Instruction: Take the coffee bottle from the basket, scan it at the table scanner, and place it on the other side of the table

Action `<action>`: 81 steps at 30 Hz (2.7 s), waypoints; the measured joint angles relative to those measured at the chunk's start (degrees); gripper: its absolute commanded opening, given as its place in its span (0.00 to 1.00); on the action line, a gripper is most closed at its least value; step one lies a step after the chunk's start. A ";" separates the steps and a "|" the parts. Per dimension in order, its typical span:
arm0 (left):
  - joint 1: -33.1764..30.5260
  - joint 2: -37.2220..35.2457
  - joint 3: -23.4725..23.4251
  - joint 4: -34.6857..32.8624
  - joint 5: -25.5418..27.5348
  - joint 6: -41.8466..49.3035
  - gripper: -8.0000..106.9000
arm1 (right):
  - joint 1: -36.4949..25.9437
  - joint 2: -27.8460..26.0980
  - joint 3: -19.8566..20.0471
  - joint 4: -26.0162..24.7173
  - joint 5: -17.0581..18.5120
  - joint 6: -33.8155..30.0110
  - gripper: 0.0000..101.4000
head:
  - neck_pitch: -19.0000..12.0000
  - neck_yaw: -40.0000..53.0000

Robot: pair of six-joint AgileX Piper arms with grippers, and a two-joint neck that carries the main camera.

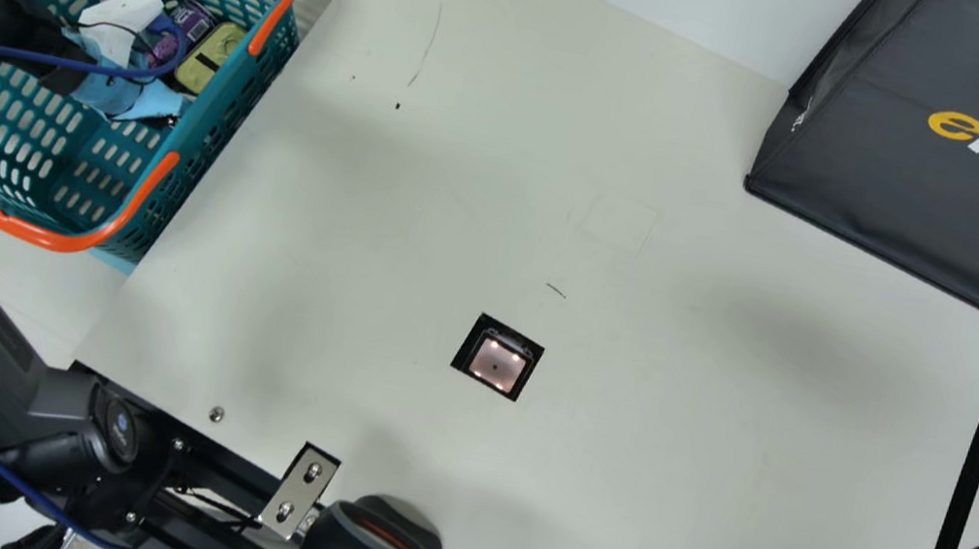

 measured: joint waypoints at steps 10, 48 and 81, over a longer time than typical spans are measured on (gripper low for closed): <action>-0.45 -0.10 0.76 0.32 -0.49 -0.72 0.85 | 0.00 0.00 0.00 0.00 0.00 0.00 0.94 | -0.09 0.00; -1.77 1.59 1.78 4.73 -7.73 -2.48 0.04 | 0.00 0.00 0.00 0.00 -0.06 0.00 0.94 | 0.00 0.00; -0.77 -8.74 3.34 2.79 -5.76 -1.87 0.00 | 0.00 0.00 0.00 0.00 -0.06 0.00 0.94 | 0.00 0.00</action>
